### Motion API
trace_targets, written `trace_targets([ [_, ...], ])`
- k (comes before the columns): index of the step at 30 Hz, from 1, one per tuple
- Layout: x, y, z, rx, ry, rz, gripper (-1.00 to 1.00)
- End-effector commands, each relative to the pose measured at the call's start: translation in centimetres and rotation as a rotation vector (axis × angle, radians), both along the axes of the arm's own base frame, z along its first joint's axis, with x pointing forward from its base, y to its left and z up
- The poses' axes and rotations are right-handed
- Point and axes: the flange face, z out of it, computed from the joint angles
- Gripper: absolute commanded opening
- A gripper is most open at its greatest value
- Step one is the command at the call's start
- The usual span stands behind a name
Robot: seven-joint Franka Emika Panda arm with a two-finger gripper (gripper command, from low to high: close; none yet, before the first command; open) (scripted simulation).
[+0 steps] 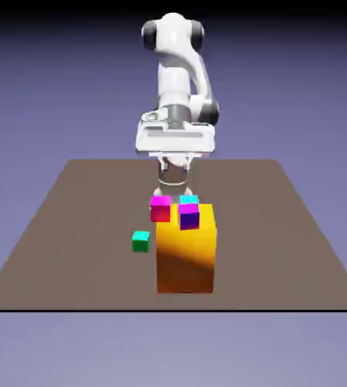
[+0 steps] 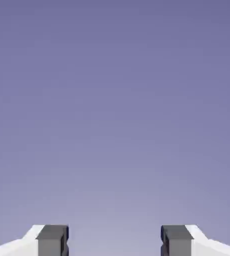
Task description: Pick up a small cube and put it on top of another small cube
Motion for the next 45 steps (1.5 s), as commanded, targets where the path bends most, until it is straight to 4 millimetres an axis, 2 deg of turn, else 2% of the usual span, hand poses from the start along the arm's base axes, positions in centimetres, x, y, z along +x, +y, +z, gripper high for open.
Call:
trace_targets([
  [1, 0.6, -1.3, -1.3, 0.049, 0.057, -0.048, 0.0],
  [6, 2.4, -7.2, -8.2, 0.286, 0.329, -0.29, 0.0],
  [11, 2.3, -12.4, -15.2, 0.512, 0.566, -0.539, 0.0],
  [16, -2.0, -17.0, -22.0, 0.718, 0.821, -0.764, 0.0],
  [21, -7.4, -20.2, -27.2, 0.958, 1.031, -0.977, 0.0],
  [26, -12.8, -22.4, -30.8, 1.233, 1.178, -1.173, 0.0],
  [28, -15.2, -22.7, -31.8, 1.344, 1.231, -1.229, 0.0],
  [30, -15.7, -22.5, -31.8, 1.361, 1.248, -1.229, 0.0],
  [35, -15.2, -18.7, -37.0, 1.361, 1.248, -1.229, 0.0],
  [36, -15.2, -18.7, -37.0, 1.361, 1.248, -1.229, -1.0],
  [37, -15.2, -18.7, -37.0, 1.361, 1.248, -1.229, -1.0],
  [41, -15.5, -22.0, -32.6, 1.361, 1.248, -1.228, -1.0],
  [42, -15.5, -22.2, -31.7, 1.353, 1.257, -1.218, -1.0],
  [43, -14.1, -21.5, -31.0, 1.319, 1.284, -1.175, -1.0],
  [45, -10.3, -21.6, -28.3, 1.255, 1.31, -1.097, -1.0],
])
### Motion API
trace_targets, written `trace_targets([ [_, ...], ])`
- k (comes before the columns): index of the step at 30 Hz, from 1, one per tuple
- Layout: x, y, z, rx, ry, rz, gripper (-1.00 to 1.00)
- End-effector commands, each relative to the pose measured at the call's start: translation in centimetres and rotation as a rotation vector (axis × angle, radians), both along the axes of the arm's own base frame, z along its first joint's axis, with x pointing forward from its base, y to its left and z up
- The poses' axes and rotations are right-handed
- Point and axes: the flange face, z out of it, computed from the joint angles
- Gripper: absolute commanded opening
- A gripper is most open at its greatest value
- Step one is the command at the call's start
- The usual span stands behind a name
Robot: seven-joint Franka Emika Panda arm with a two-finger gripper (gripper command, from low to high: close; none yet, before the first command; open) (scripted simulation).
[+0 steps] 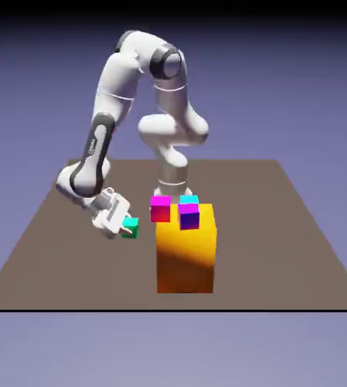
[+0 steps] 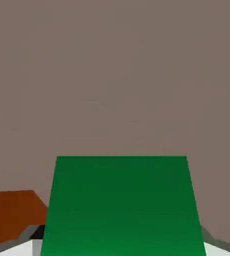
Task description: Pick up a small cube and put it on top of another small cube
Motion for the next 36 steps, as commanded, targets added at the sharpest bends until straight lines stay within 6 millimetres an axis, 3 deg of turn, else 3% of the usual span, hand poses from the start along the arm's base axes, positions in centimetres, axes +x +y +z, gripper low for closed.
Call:
trace_targets([
  [1, 1.7, 0.0, 1.4, -0.005, -0.007, 0.043, -1.0],
  [5, 7.2, 0.1, 6.2, -0.004, -0.034, 0.164, -1.0],
  [12, 15.0, 3.1, 15.3, -0.009, -0.05, 0.395, -1.0],
  [14, 16.7, 4.3, 18.2, -0.021, -0.048, 0.459, -1.0],
  [20, 19.3, 9.1, 23.7, -0.011, 0.022, 0.613, -1.0],
  [22, 19.3, 9.2, 23.9, -0.015, 0.027, 0.612, -1.0],
  [28, 16.9, 12.3, 18.8, -0.015, 0.027, 0.612, -1.0],
  [29, 16.9, 12.3, 18.8, -0.015, 0.027, 0.612, 1.0],
  [30, 16.9, 12.3, 18.8, -0.015, 0.027, 0.612, 1.0],
  [36, 19.3, 9.2, 23.9, -0.015, 0.027, 0.612, 1.0],
])
